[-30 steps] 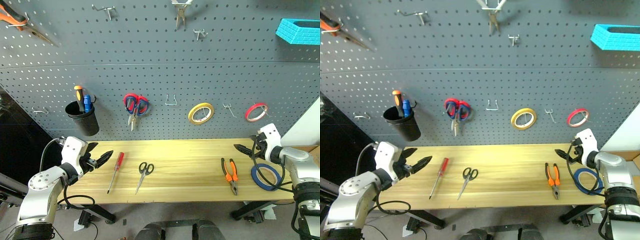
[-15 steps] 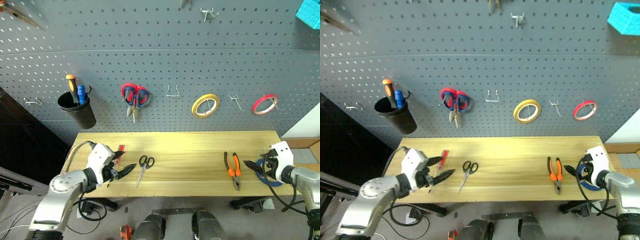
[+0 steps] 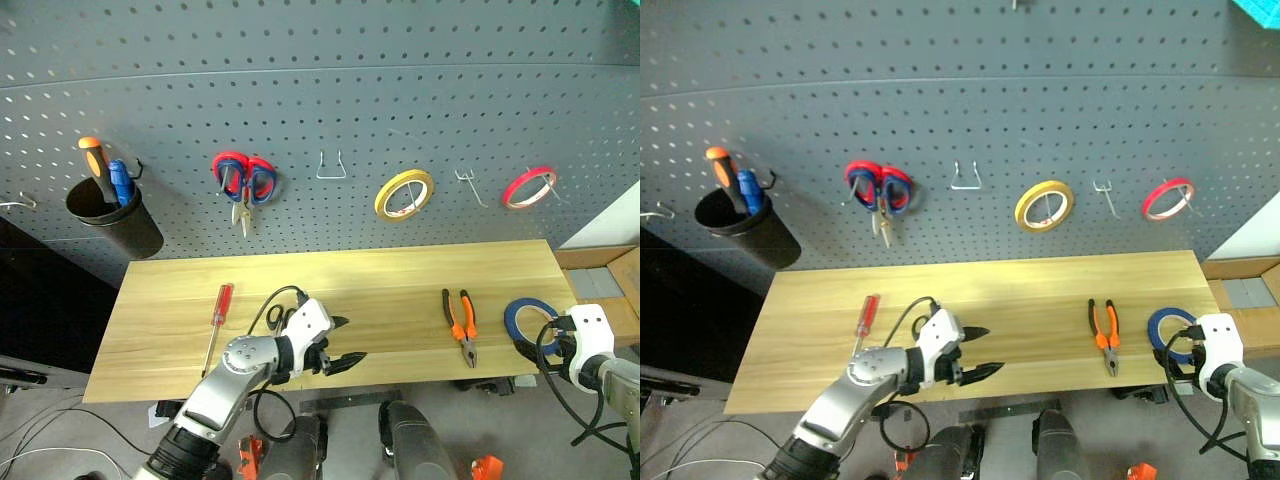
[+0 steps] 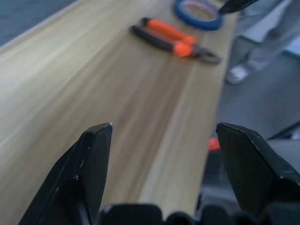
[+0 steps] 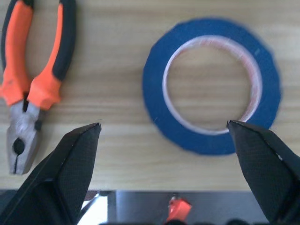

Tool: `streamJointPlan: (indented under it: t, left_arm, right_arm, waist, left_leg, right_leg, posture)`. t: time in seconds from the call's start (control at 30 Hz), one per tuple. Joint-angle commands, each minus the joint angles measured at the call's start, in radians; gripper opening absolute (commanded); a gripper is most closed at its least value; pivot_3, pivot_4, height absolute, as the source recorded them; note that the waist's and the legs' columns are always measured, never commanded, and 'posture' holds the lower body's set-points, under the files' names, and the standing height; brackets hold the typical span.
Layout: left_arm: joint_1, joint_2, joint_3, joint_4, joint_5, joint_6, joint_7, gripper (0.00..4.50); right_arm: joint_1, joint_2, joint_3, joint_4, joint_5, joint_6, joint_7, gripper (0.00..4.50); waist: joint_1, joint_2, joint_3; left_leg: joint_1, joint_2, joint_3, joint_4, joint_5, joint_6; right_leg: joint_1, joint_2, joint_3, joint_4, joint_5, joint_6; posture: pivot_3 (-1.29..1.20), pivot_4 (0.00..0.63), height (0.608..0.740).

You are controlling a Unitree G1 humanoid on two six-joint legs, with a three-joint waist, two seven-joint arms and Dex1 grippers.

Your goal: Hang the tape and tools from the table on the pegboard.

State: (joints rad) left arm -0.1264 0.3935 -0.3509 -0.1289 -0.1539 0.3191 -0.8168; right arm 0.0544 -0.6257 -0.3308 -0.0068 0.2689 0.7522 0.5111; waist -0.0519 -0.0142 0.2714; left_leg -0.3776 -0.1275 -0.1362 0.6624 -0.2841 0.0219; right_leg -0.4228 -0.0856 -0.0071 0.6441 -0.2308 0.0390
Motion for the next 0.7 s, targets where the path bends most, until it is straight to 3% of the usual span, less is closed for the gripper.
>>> streamJointPlan:
  t: [0.03, 0.3, 0.7]
  left_arm:
    - [0.027, 0.015, -0.001, -0.056, 0.003, -0.013, -0.001, 3.75]
    - [0.050, 0.043, 0.042, -0.138, -0.027, 0.002, 0.004, 3.75]
    - [0.067, 0.063, 0.054, -0.200, -0.029, 0.043, 0.002, 3.75]
  right_arm:
    - [-0.033, 0.018, 0.006, -0.013, 0.014, -0.016, -0.007, 4.50]
    - [-0.120, 0.054, 0.041, 0.098, -0.014, -0.132, -0.021, 4.50]
    - [-0.288, 0.117, 0.065, 0.256, -0.085, 0.035, -0.247, 4.50]
  waist:
    - [-0.004, 0.002, 0.005]
    - [-0.002, 0.001, 0.022]
    - [-0.005, 0.000, 0.025]
  left_leg:
    - [0.000, 0.000, 0.000, 0.000, 0.000, 0.000]
    - [-0.002, 0.000, 0.000, 0.000, 0.001, -0.001]
    - [-0.003, 0.000, 0.000, 0.000, 0.002, -0.003]
  right_leg:
    - [0.000, 0.000, 0.000, 0.000, 0.000, 0.000]
    - [-0.002, 0.000, -0.001, 0.000, 0.000, 0.000]
    - [-0.003, 0.000, 0.000, 0.000, 0.000, 0.001]
  posture:
    - [-0.17, 0.340, 0.740]
    - [-0.14, 0.341, 0.740]
    - [-0.13, 0.337, 0.740]
